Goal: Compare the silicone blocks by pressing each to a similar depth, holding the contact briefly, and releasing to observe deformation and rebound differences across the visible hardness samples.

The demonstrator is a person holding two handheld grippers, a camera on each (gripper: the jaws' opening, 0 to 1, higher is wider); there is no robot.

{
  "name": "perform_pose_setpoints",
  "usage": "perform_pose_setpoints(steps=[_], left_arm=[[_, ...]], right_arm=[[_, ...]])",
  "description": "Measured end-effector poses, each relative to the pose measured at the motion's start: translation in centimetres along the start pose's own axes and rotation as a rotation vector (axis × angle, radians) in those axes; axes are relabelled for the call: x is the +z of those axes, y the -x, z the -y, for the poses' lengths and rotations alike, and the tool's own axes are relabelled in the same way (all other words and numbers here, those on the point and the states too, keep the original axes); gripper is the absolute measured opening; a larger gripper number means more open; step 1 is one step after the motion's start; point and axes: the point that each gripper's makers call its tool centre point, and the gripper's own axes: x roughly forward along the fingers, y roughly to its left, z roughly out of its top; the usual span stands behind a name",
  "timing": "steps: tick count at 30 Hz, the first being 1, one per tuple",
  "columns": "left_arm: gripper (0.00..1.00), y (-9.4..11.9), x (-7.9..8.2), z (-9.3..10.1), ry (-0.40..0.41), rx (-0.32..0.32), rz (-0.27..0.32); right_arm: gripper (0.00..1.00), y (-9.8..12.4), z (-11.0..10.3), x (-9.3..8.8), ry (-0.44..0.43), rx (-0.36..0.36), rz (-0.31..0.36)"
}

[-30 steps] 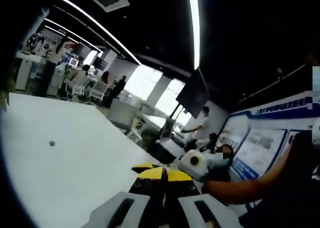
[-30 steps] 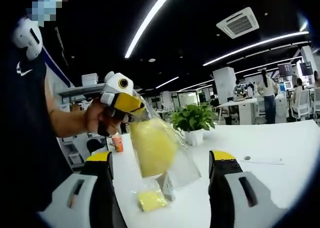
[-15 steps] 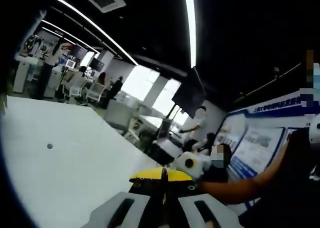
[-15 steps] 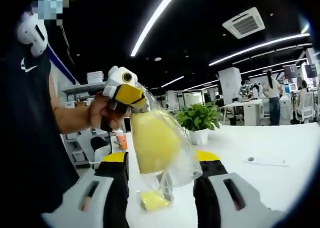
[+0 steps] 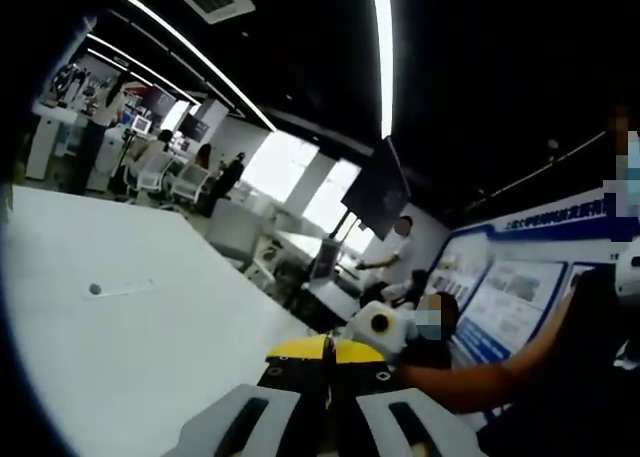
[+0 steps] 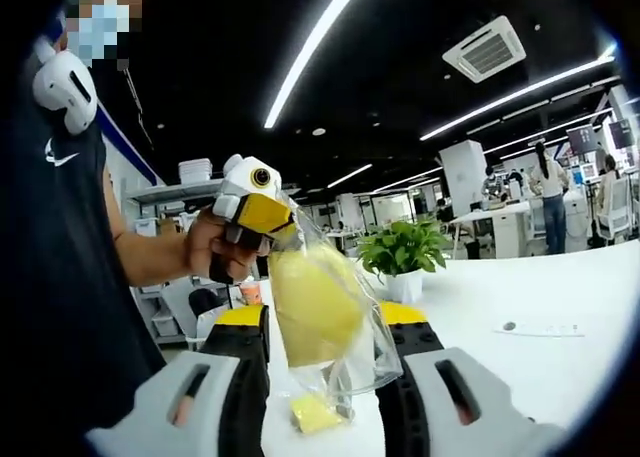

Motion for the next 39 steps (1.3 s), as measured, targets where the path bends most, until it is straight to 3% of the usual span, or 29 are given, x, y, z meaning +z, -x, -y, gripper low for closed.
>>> perform_pose_setpoints(steps=[15, 19, 20, 21, 24, 29, 36, 39], left_arm=[[0.00, 0.1, -0.5, -0.5, -0.013, 0.023, -0.012], [0.00, 0.3, -0.6, -0.7, -0.035, 0.037, -0.019], [0.00, 0.4, -0.7, -1.1, -0.042, 0.051, -0.024], [0.00, 0.4, -0.8, -1.4, -0.042, 0.062, -0.026], [0.00, 0.6, -0.9, -1.7, -0.026, 0.063, -0.011], [0.00, 0.5, -0.8, -1.3, -0.080, 0.059, 0.006], [0.00, 0.2, -0.5, -1.4, -0.103, 0.063, 0.018], [0.00, 0.1, -0.5, -1.5, -0.150, 0.072, 0.017]], right_arm=[[0.19, -0.2, -0.4, -0.5, -0.050, 0.033, -0.018], [0.17, -0.3, -0.5, -0.7, -0.062, 0.047, -0.039], [0.16, -0.3, -0.4, -1.2, -0.121, 0.047, -0.081], [0.16, -0.4, -0.3, -1.3, -0.119, 0.046, -0.095], [0.14, -0.7, -0.2, -1.3, -0.137, 0.052, -0.092], [0.10, -0.5, 0.0, -1.0, -0.092, 0.031, -0.104], [0.06, -0.3, 0.2, -0.9, -0.115, 0.034, -0.113], [0.05, -0.3, 0.2, -1.0, -0.121, 0.029, -0.119]])
